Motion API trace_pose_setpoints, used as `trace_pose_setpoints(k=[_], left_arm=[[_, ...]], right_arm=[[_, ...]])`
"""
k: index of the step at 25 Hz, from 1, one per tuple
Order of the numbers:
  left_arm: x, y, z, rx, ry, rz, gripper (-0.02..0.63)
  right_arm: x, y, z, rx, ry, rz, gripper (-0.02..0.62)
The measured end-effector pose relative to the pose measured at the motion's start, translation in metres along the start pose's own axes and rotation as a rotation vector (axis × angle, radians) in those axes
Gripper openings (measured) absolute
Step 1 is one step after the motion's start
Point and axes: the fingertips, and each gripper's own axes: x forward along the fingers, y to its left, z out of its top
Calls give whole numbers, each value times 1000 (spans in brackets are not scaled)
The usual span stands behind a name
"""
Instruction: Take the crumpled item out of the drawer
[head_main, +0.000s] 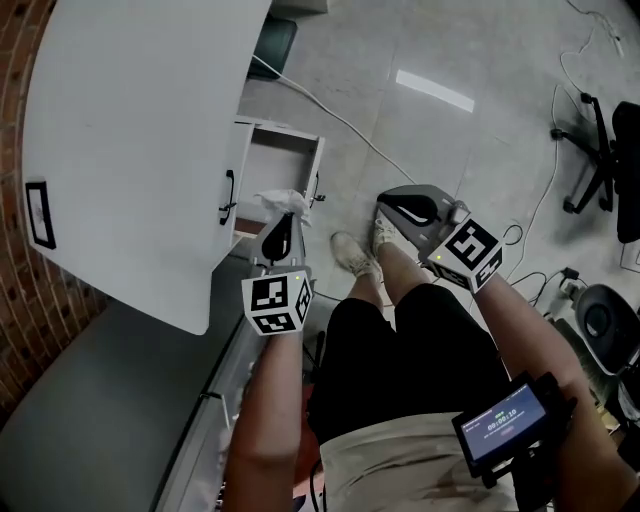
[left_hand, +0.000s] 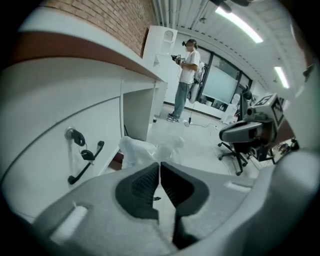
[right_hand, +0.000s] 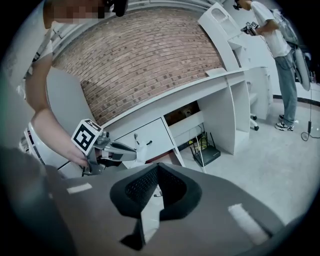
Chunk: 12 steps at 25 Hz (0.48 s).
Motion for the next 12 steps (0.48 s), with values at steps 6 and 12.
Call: trace_pose_setpoints(k=[6,12], left_arm=[[-44,-11,14,0,-55,-84,15],[-91,-31,35,27,-120,-131,15]], right_arm=[[-11,20,13,11,-23,-41,8],[-31,47,28,-23,-9,-62,8]])
